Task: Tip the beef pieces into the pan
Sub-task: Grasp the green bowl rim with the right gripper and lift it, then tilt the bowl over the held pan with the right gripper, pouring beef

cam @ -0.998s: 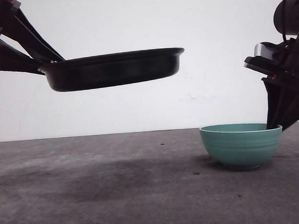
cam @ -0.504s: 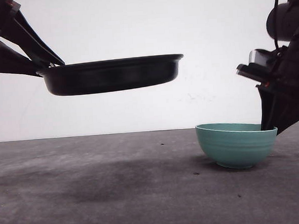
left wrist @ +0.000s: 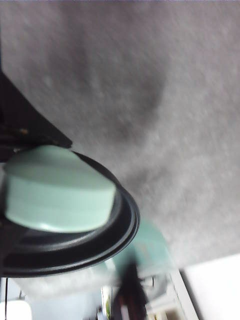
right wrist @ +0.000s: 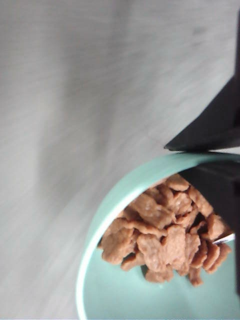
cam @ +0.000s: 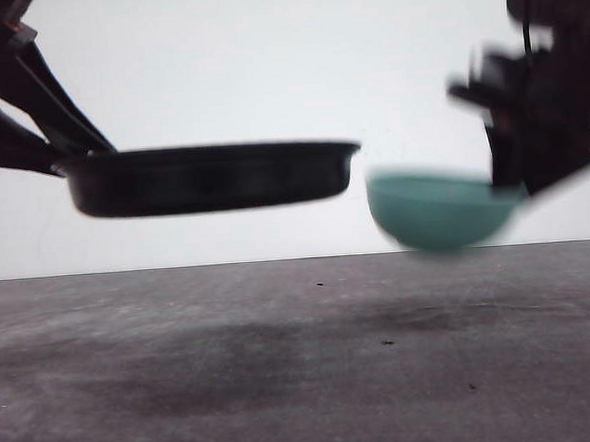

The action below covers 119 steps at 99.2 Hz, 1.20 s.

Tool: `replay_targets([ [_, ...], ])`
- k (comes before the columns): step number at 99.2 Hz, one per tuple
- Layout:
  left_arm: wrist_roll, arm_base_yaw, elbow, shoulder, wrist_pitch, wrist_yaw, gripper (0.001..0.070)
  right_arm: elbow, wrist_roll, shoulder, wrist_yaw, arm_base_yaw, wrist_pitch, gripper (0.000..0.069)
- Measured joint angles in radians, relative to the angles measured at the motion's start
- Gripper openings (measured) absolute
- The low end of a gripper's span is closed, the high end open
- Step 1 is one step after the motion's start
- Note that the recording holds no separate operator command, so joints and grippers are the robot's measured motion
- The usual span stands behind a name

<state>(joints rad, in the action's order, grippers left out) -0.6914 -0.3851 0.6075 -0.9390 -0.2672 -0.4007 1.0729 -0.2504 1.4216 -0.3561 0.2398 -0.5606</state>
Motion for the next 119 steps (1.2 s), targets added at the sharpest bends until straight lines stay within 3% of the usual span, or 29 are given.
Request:
replay_targets([
  [20, 0.0, -0.025, 0.028, -0.004, -0.027, 0.011, 0.0054, 0.14, -0.017, -0.142, 0.004, 0.12, 0.019, 0.0015],
  [34, -0.002, -0.044, 0.042, -0.014, -0.024, 0.011, 0.0054, 0.166, -0.02, -0.164, 0.084, 0.264, 0.018, 0.0014],
  [66, -0.005, -0.046, 0.092, -0.018, -0.07, 0.013, 0.0054, 0.166, 0.029, -0.158, 0.523, 0.581, 0.037, 0.0014],
  [89, -0.01, -0.046, 0.092, -0.019, -0.073, 0.013, 0.0054, 0.155, 0.148, -0.153, 0.878, 0.737, 0.104, 0.0014],
  [119, -0.012, -0.045, 0.119, -0.053, -0.072, 0.02, 0.0054, 0.067, 0.31, -0.151, 1.08, 0.841, 0.332, 0.0014],
])
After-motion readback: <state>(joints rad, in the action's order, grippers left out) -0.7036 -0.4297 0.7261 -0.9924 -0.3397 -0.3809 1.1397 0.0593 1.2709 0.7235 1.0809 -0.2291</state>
